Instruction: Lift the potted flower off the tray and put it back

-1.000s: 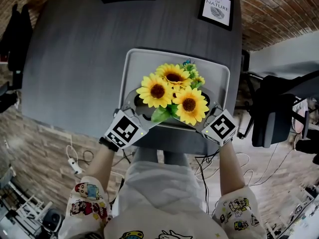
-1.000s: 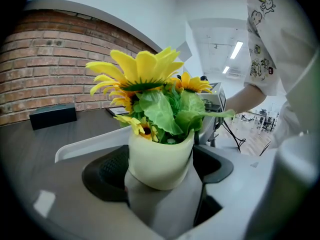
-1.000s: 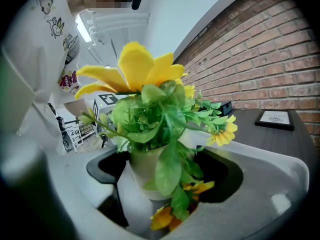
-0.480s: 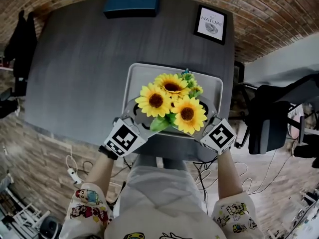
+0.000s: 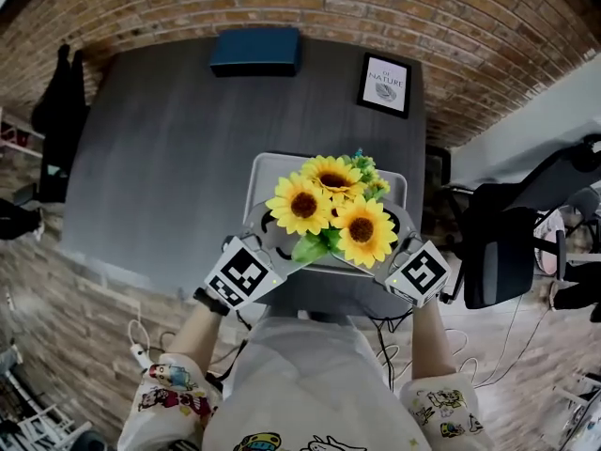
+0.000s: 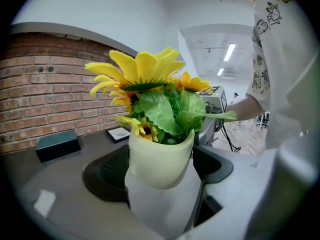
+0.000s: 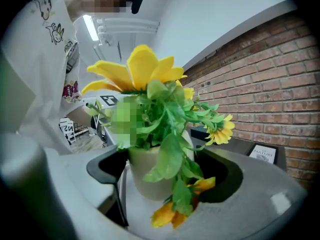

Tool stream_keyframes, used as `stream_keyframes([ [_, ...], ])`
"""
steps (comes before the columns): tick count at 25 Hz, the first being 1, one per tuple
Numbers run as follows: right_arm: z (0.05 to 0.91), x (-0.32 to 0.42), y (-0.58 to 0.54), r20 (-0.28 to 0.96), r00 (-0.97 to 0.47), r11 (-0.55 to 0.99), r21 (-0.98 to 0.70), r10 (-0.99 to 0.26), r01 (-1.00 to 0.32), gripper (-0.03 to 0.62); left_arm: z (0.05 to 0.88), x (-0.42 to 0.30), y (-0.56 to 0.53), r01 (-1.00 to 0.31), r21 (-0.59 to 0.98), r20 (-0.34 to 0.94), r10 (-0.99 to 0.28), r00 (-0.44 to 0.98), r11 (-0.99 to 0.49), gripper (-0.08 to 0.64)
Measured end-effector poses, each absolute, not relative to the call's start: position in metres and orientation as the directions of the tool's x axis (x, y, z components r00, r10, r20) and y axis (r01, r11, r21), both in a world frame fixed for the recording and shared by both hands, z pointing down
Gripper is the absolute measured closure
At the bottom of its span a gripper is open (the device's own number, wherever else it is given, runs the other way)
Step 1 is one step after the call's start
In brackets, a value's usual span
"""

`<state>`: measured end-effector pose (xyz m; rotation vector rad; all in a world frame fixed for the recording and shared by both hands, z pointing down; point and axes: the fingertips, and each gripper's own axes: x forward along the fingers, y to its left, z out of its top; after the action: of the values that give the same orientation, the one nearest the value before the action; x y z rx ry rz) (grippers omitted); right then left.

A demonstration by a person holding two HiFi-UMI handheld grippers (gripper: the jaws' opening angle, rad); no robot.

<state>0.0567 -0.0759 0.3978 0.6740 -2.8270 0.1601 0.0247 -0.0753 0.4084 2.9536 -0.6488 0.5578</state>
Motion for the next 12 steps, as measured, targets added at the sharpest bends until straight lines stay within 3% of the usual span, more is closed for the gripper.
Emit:
stream_keyframes([
  [12, 0.347, 0.066, -0.055, 0.186, -0.851, 0.865, -0.011, -0.491, -0.501, 0.16, 0.36, 0.033, -0.057, -0.378, -0.025, 0.324, -0.365, 0.873, -0.925, 0.144],
])
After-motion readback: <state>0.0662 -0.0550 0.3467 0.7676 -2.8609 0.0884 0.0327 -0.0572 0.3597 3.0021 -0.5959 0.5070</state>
